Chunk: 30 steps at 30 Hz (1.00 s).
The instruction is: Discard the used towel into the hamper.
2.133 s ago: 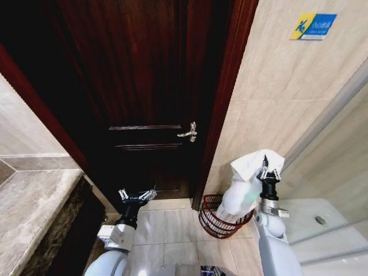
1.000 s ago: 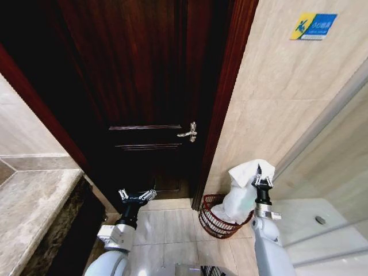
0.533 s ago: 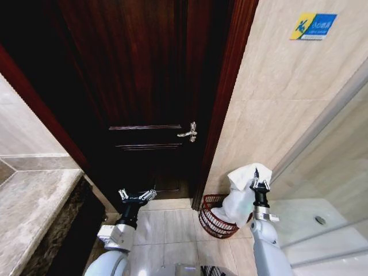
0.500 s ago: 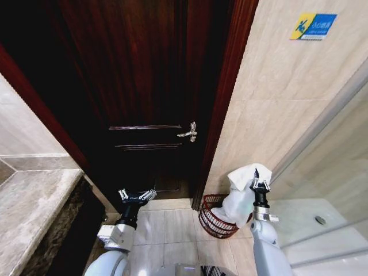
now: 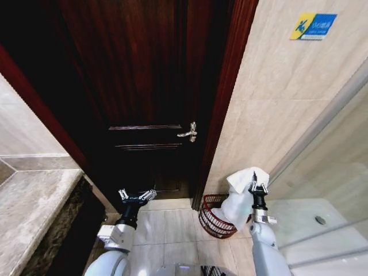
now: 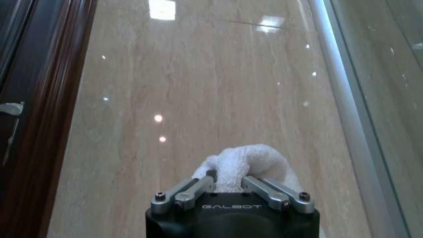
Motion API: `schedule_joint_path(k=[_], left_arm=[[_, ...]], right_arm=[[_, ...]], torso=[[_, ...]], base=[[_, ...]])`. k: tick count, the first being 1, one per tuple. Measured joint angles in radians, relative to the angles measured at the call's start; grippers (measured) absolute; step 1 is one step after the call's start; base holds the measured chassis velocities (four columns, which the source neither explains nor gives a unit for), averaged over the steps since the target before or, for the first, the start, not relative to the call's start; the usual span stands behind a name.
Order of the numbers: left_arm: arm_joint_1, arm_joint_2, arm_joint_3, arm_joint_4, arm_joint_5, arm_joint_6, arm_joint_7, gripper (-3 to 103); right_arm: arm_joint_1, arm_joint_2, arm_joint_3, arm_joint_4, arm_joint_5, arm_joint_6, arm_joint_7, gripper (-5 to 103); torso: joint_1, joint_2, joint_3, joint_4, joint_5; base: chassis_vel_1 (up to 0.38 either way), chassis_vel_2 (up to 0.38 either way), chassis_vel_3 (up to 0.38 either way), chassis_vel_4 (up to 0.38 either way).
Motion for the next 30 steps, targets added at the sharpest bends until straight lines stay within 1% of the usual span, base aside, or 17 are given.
schedule_joint_path(k=[13,21,30], left_arm=[[0.0,0.0,0.0,0.0,0.0,0.0,0.0,100],[0.0,0.0,0.0,0.0,0.0,0.0,0.0,100],[0.0,0.0,0.0,0.0,0.0,0.0,0.0,100]], right_arm=[[0.041,-0.002,0.004,-0.081,0.014,0.0,-0.002,6],[0.105,-0.009,0.005,-0.144,0.017,0.0,0.009,6],[0.146,0.004,-0.005,-0.153,-0.018,0.0,0.04,6]], torso=[[0.0,0.0,0.0,0.0,0.0],[0.0,0.0,0.0,0.0,0.0],[0.0,0.0,0.0,0.0,-0.0001]], base=[[0.0,0.0,0.0,0.0],[0.0,0.0,0.0,0.0],[0.0,0.0,0.0,0.0]])
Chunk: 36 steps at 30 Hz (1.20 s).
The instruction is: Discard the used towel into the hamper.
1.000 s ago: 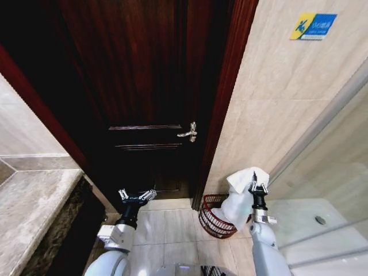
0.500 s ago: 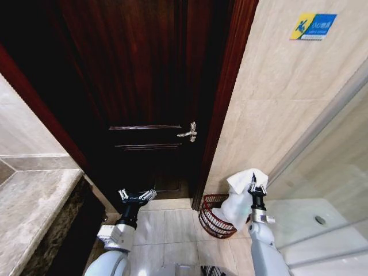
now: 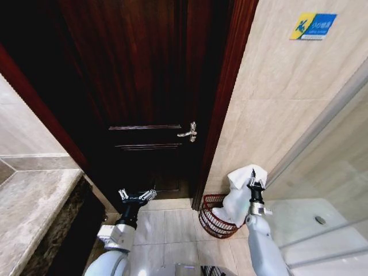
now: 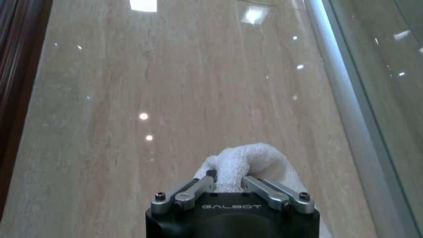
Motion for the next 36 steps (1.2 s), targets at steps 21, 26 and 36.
schedule_joint_path(k=[21,26,36], left_arm=[[0.0,0.0,0.0,0.0,0.0,0.0,0.0,100],[0.0,0.0,0.0,0.0,0.0,0.0,0.0,100],[0.0,0.0,0.0,0.0,0.0,0.0,0.0,100]], right_arm=[[0.0,0.023,0.016,-0.154,0.008,0.0,-0.013,6],[-0.003,0.027,0.017,-0.183,0.01,0.0,-0.016,6],[-0.004,0.026,0.016,-0.252,0.036,0.0,-0.027,6]], torso=[[0.0,0.0,0.0,0.0,0.0001],[0.0,0.0,0.0,0.0,0.0001],[0.0,0.0,0.0,0.0,0.0001]], base=[[0.0,0.0,0.0,0.0],[0.0,0.0,0.0,0.0],[0.0,0.0,0.0,0.0]])
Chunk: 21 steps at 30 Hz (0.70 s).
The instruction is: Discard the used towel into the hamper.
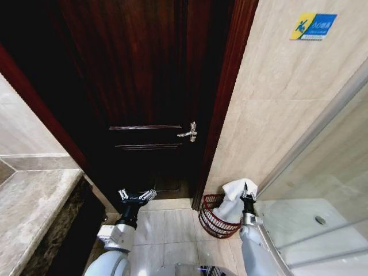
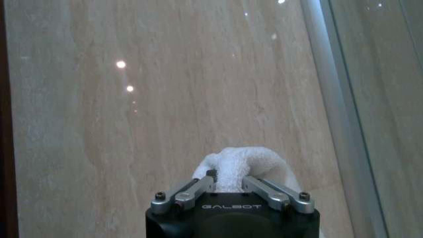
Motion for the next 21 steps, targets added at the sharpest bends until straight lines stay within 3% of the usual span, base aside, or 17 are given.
schedule_joint_path(k=[21], left_arm=[[0.0,0.0,0.0,0.0,0.0,0.0,0.0,100]], right_arm=[[-0.006,0.0,-0.002,-0.064,0.011,0.0,-0.022,6]], torso=[[0.0,0.0,0.0,0.0,0.0]], base=[[0.0,0.0,0.0,0.0]])
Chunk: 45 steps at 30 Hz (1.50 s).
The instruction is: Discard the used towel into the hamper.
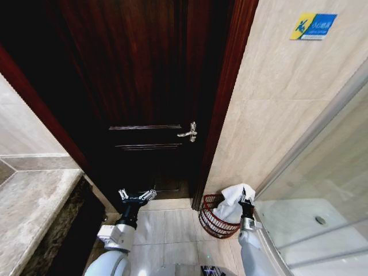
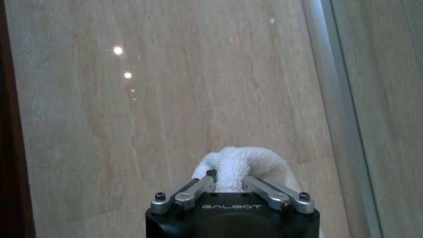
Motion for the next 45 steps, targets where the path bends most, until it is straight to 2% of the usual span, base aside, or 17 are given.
schedule_joint_path(k=[45], left_arm=[[0.0,0.0,0.0,0.0,0.0,0.0,0.0,100]], right_arm=[[-0.018,0.012,0.0,-0.098,-0.027,0.0,-0.017,6]], torso=[[0.0,0.0,0.0,0.0,0.0]], base=[[0.0,0.0,0.0,0.0]])
